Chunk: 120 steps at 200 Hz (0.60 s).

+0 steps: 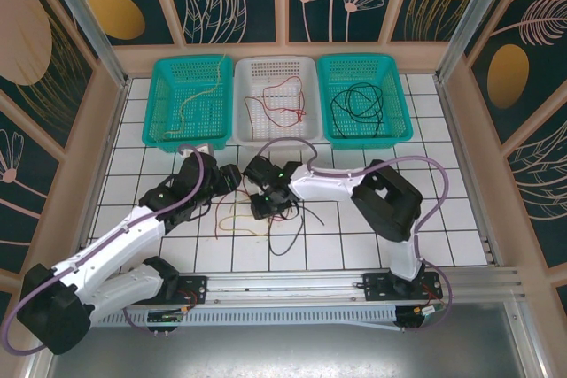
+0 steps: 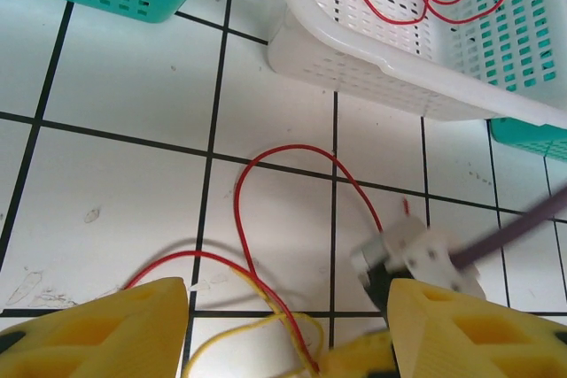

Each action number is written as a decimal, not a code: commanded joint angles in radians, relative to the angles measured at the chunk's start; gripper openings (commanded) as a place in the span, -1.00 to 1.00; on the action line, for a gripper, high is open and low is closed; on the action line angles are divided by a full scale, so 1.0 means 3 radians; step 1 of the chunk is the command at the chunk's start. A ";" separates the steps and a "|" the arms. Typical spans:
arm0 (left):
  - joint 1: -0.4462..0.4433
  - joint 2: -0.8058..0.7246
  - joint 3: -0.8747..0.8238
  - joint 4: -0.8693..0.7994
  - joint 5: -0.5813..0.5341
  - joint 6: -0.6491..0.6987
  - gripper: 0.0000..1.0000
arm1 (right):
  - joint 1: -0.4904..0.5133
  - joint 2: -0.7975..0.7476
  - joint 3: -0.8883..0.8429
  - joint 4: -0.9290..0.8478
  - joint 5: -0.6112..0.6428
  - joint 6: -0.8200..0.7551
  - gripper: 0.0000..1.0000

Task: Untangle the cables

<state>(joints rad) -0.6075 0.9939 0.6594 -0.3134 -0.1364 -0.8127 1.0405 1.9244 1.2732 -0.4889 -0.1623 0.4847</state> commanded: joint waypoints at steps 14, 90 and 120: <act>0.0023 0.0089 -0.0014 0.0126 0.0062 0.0058 0.23 | 0.0002 -0.0428 0.0015 -0.0294 0.0155 0.0082 -0.45; 0.0026 0.0092 -0.0045 0.0156 0.0159 0.0060 0.21 | -0.0642 -0.0538 -0.0245 -0.0240 0.0958 0.0442 -0.34; 0.0023 0.0036 -0.0062 0.0175 0.0147 0.0060 0.22 | -0.0671 -0.0378 -0.0276 -0.0032 0.0833 0.0477 -0.45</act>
<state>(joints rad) -0.6075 1.0279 0.6502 -0.2802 -0.0975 -0.8124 0.8307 1.7714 1.2003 -0.5594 0.0830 0.5983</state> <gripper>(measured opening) 0.610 0.287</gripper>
